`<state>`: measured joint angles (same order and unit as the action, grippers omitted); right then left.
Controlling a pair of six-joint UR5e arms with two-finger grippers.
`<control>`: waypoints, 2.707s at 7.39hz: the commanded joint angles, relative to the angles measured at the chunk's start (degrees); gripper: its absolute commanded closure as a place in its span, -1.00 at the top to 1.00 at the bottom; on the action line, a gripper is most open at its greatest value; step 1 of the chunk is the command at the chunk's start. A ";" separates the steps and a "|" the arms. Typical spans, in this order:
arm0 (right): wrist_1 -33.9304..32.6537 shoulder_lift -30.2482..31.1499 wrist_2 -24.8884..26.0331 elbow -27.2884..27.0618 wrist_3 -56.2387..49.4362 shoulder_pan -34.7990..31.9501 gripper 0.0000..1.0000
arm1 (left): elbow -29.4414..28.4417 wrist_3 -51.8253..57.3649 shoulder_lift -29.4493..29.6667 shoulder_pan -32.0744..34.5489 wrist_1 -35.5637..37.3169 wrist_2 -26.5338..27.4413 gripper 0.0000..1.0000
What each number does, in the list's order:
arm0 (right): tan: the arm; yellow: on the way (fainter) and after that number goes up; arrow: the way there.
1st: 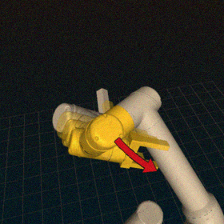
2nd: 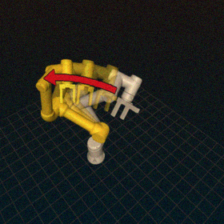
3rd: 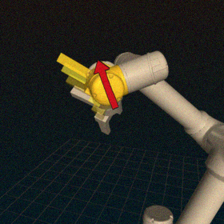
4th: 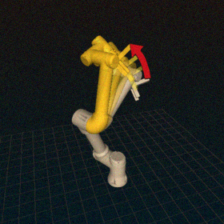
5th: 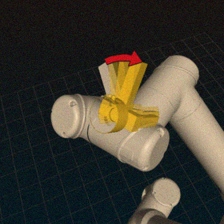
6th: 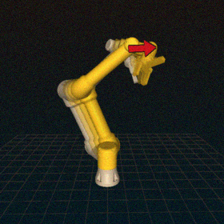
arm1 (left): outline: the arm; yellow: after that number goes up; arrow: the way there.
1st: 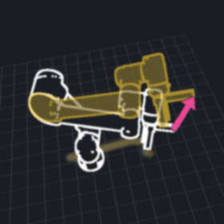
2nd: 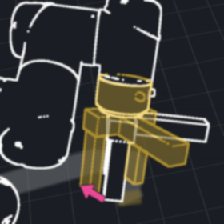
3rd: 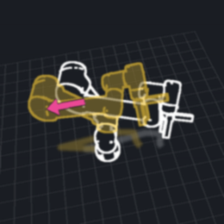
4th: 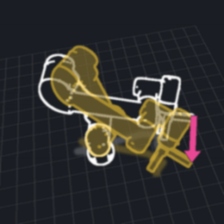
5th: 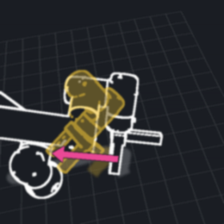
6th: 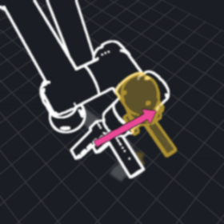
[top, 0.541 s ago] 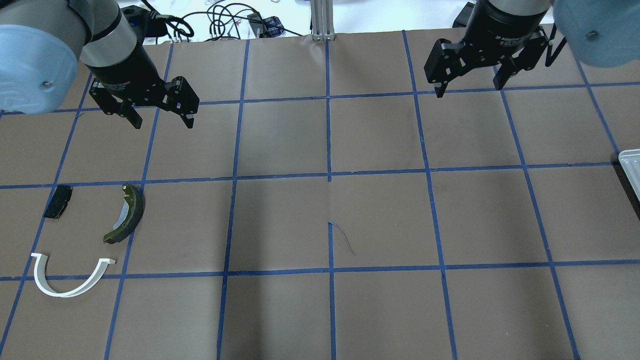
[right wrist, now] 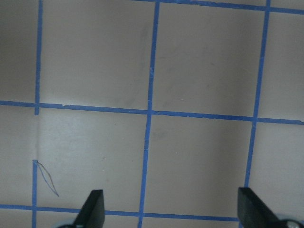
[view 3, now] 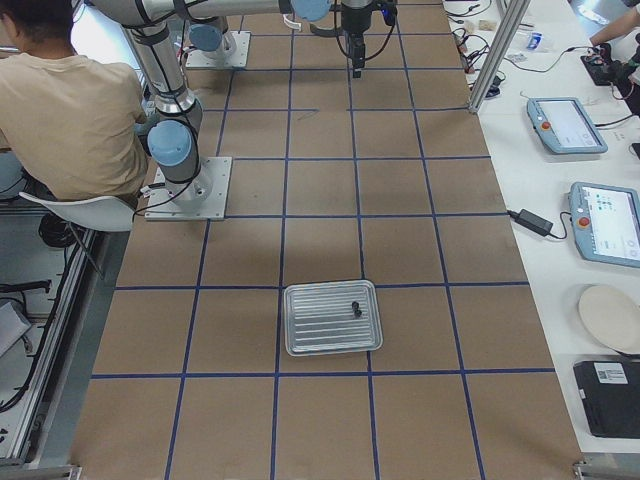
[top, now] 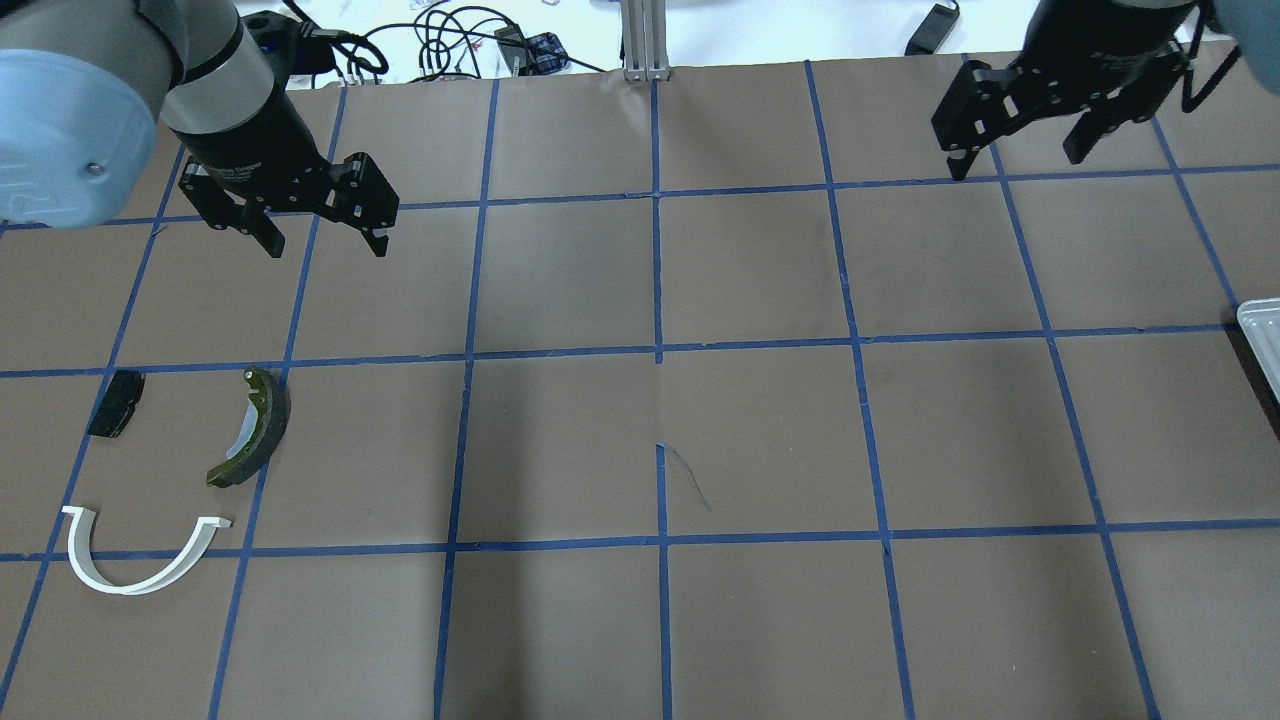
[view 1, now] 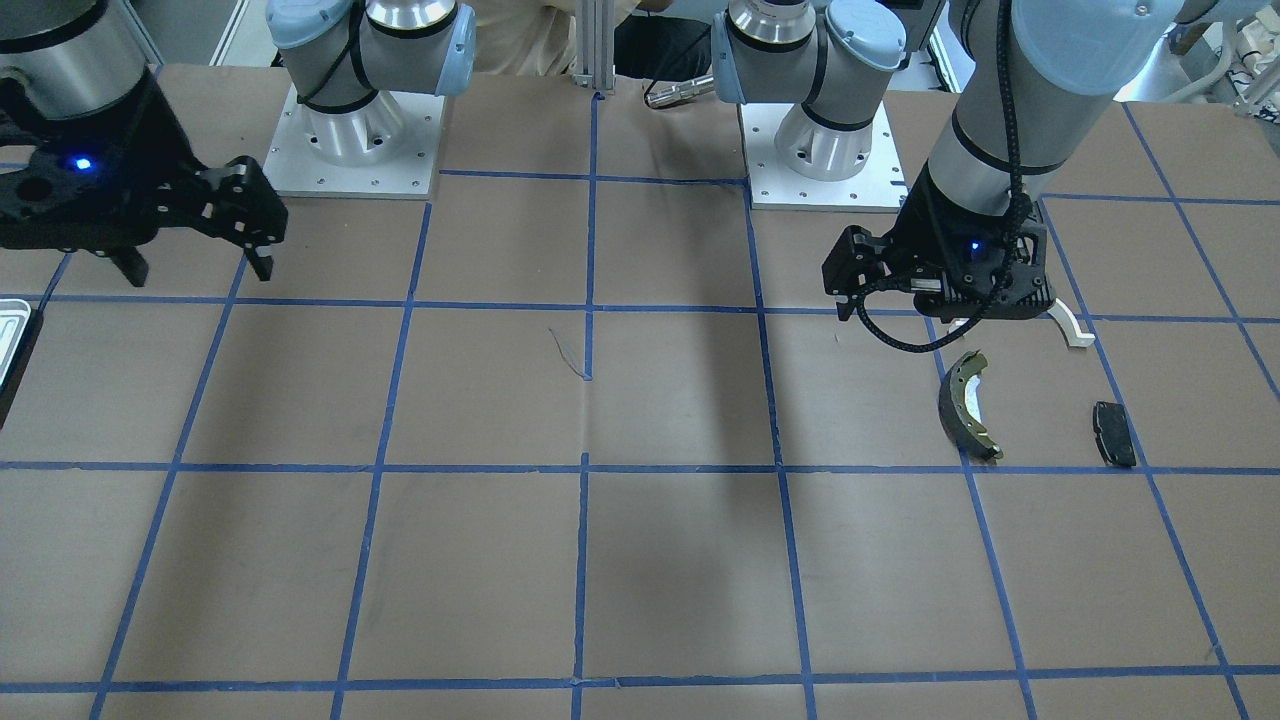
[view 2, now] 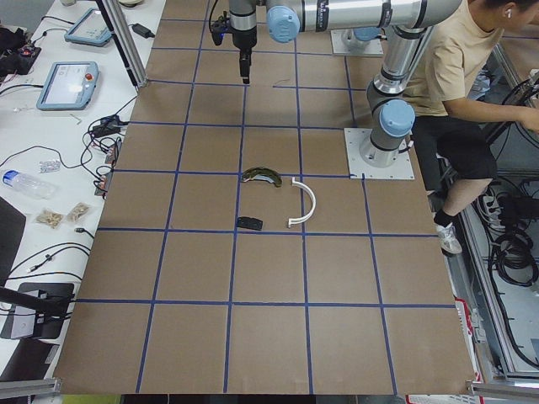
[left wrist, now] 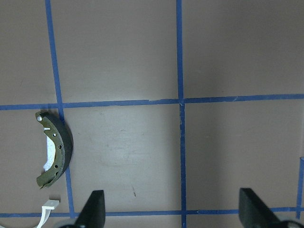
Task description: Place bearing gear from tray to pile
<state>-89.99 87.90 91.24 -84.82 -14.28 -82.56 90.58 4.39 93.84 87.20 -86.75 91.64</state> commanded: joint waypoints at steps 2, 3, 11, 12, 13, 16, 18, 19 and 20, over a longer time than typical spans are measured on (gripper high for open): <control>-0.01 -0.36 0.25 -1.48 -13.90 17.02 1.00 | 0.04 0.00 -0.06 -0.01 0.00 0.03 1.00; -3.66 -1.93 -0.01 -3.31 -17.15 21.96 1.00 | -0.05 0.00 0.02 -0.01 0.00 0.03 1.00; -35.42 -27.77 -0.19 -5.09 -28.53 41.07 1.00 | 0.12 0.00 0.02 -0.01 0.00 0.03 1.00; -36.47 -29.26 0.34 -4.92 -27.30 41.08 0.91 | 0.12 0.00 0.11 -0.01 0.00 -0.06 1.00; -38.74 -30.85 0.34 -4.91 -27.21 41.08 0.83 | 0.12 0.00 0.03 -0.01 0.00 0.03 1.00; -39.56 -32.71 0.34 -4.56 -26.41 41.08 0.74 | 0.12 0.00 0.02 0.08 0.00 0.03 1.00; -39.56 -33.32 0.34 -4.65 -26.85 42.39 0.63 | 0.12 0.00 0.02 -0.01 0.00 0.03 1.00; -39.56 -33.93 0.17 -4.56 -28.42 43.35 0.58 | 0.12 0.00 0.20 -0.01 0.09 -0.06 1.00; -39.47 -33.94 0.34 -4.65 -28.26 43.45 0.56 | 0.12 0.00 0.03 0.07 0.00 -0.06 1.00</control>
<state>-129.53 54.24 91.51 -89.42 -42.11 -39.63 90.70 4.39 93.94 87.22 -86.70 91.61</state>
